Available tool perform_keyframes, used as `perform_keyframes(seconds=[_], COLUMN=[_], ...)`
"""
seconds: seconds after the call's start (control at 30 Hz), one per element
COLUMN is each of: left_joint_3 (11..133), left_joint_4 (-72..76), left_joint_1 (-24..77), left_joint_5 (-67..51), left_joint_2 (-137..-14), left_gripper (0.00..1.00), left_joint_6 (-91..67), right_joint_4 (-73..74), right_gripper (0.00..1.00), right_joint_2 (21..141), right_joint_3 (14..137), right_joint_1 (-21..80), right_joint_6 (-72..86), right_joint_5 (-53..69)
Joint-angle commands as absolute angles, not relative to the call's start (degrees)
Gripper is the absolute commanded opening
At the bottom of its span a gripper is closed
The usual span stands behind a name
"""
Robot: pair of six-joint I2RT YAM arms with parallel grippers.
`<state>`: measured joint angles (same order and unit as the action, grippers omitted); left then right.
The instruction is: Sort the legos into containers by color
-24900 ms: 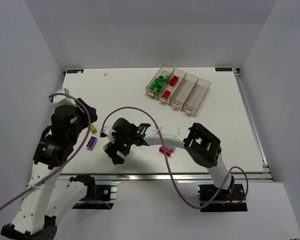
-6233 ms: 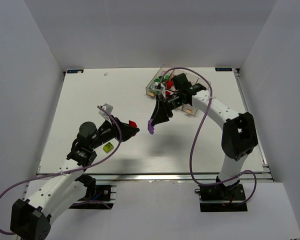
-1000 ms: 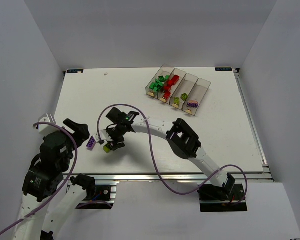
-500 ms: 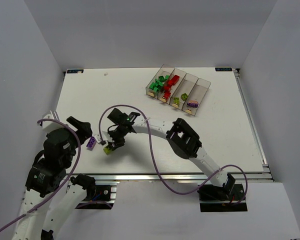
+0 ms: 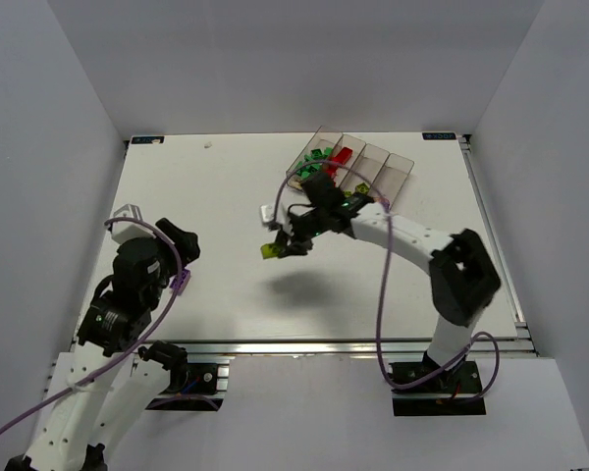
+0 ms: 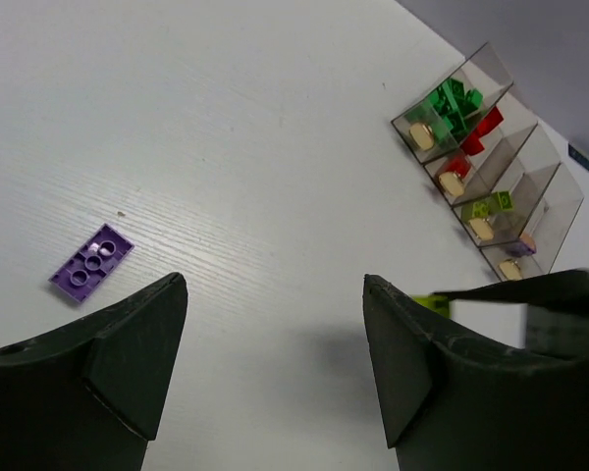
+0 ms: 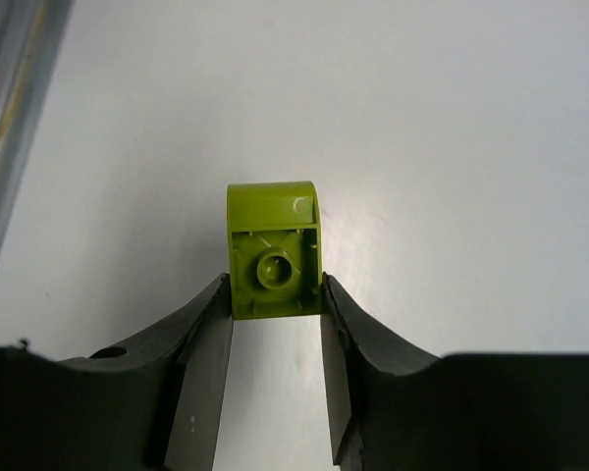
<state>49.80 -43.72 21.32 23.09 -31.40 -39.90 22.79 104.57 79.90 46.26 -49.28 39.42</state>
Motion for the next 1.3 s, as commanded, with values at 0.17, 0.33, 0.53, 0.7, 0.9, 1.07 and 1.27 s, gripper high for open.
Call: perform_keyframes(seconds=[0.17, 0.33, 0.53, 0.7, 0.9, 1.07, 1.27], left_joint_3=[46.58, 45.79, 44.74, 43.51, 42.89, 42.72, 42.10], left_joint_4=[-33.67, -32.17, -32.34, -33.22, -34.98, -35.68, -35.51], left_joint_1=[21.36, 21.36, 21.36, 21.36, 21.36, 21.36, 21.36], left_joint_5=[16.62, 14.77, 14.07, 13.36, 13.62, 13.45, 13.36], left_joint_2=[-37.70, -39.81, -40.08, -39.38, -38.58, -38.58, -39.64], left_gripper=[0.81, 0.81, 0.82, 0.82, 0.82, 0.82, 0.82], left_joint_6=[-37.44, -37.35, -37.44, -38.67, -39.20, -39.72, -40.52], right_joint_4=[17.32, 18.10, 19.16, 16.26, 15.12, 15.21, 15.99], right_gripper=[0.00, 0.00, 0.01, 0.09, 0.20, 0.38, 0.53], right_joint_2=[94.30, 98.69, 105.11, 108.71, 114.33, 116.45, 116.72], right_joint_3=[76.64, 80.24, 87.01, 89.20, 92.98, 94.39, 94.83], right_joint_1=[27.18, 15.04, 10.11, 9.85, 9.76, 9.76, 9.67], right_joint_6=[-33.68, -30.58, -27.08, -25.49, -25.75, -27.24, -27.68], right_joint_5=[36.48, 34.63, 32.34, 29.45, 26.64, 25.93, 26.98])
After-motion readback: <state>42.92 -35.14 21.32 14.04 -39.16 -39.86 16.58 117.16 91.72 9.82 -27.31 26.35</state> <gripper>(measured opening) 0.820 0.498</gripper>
